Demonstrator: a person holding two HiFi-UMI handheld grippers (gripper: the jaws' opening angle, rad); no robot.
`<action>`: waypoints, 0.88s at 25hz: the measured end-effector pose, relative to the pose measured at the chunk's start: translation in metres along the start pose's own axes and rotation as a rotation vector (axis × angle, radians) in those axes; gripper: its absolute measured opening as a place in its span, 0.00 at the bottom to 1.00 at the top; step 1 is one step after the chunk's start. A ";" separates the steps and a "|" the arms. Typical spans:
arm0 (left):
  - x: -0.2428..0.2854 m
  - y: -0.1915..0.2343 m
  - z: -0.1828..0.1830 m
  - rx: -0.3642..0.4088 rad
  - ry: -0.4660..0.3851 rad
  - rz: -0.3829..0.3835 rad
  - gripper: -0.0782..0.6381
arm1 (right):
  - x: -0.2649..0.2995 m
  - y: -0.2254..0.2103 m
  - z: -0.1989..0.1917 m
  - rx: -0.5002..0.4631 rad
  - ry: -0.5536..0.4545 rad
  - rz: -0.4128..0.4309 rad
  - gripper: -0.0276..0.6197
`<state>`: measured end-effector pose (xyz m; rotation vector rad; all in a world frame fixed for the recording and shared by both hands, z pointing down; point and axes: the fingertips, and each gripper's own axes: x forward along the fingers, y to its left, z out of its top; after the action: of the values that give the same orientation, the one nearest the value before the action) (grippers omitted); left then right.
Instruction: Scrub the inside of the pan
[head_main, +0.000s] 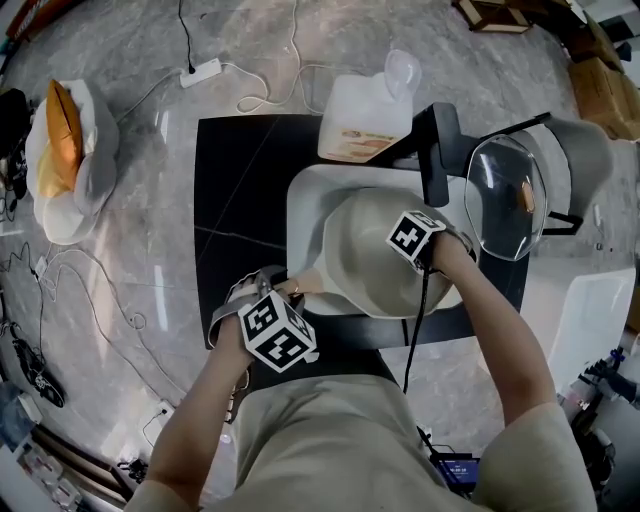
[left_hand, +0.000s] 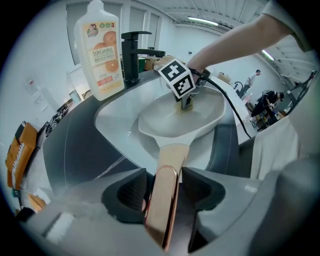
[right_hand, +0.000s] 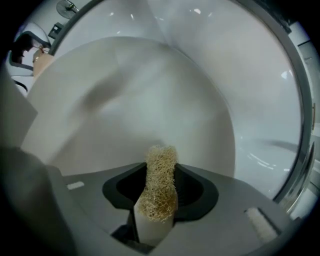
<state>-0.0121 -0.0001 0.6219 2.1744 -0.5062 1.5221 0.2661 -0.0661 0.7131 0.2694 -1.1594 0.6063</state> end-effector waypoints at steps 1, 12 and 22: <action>0.000 0.000 0.000 0.001 0.000 0.002 0.43 | -0.003 0.006 -0.010 -0.011 0.044 0.034 0.31; -0.001 0.000 0.000 0.004 -0.009 0.008 0.43 | -0.040 0.139 0.002 -0.118 -0.094 0.550 0.31; 0.001 0.000 0.000 0.006 -0.014 0.010 0.43 | -0.029 0.121 0.083 0.010 -0.347 0.390 0.31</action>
<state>-0.0119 -0.0004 0.6226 2.1923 -0.5183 1.5162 0.1243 -0.0186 0.7060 0.1595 -1.5617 0.9327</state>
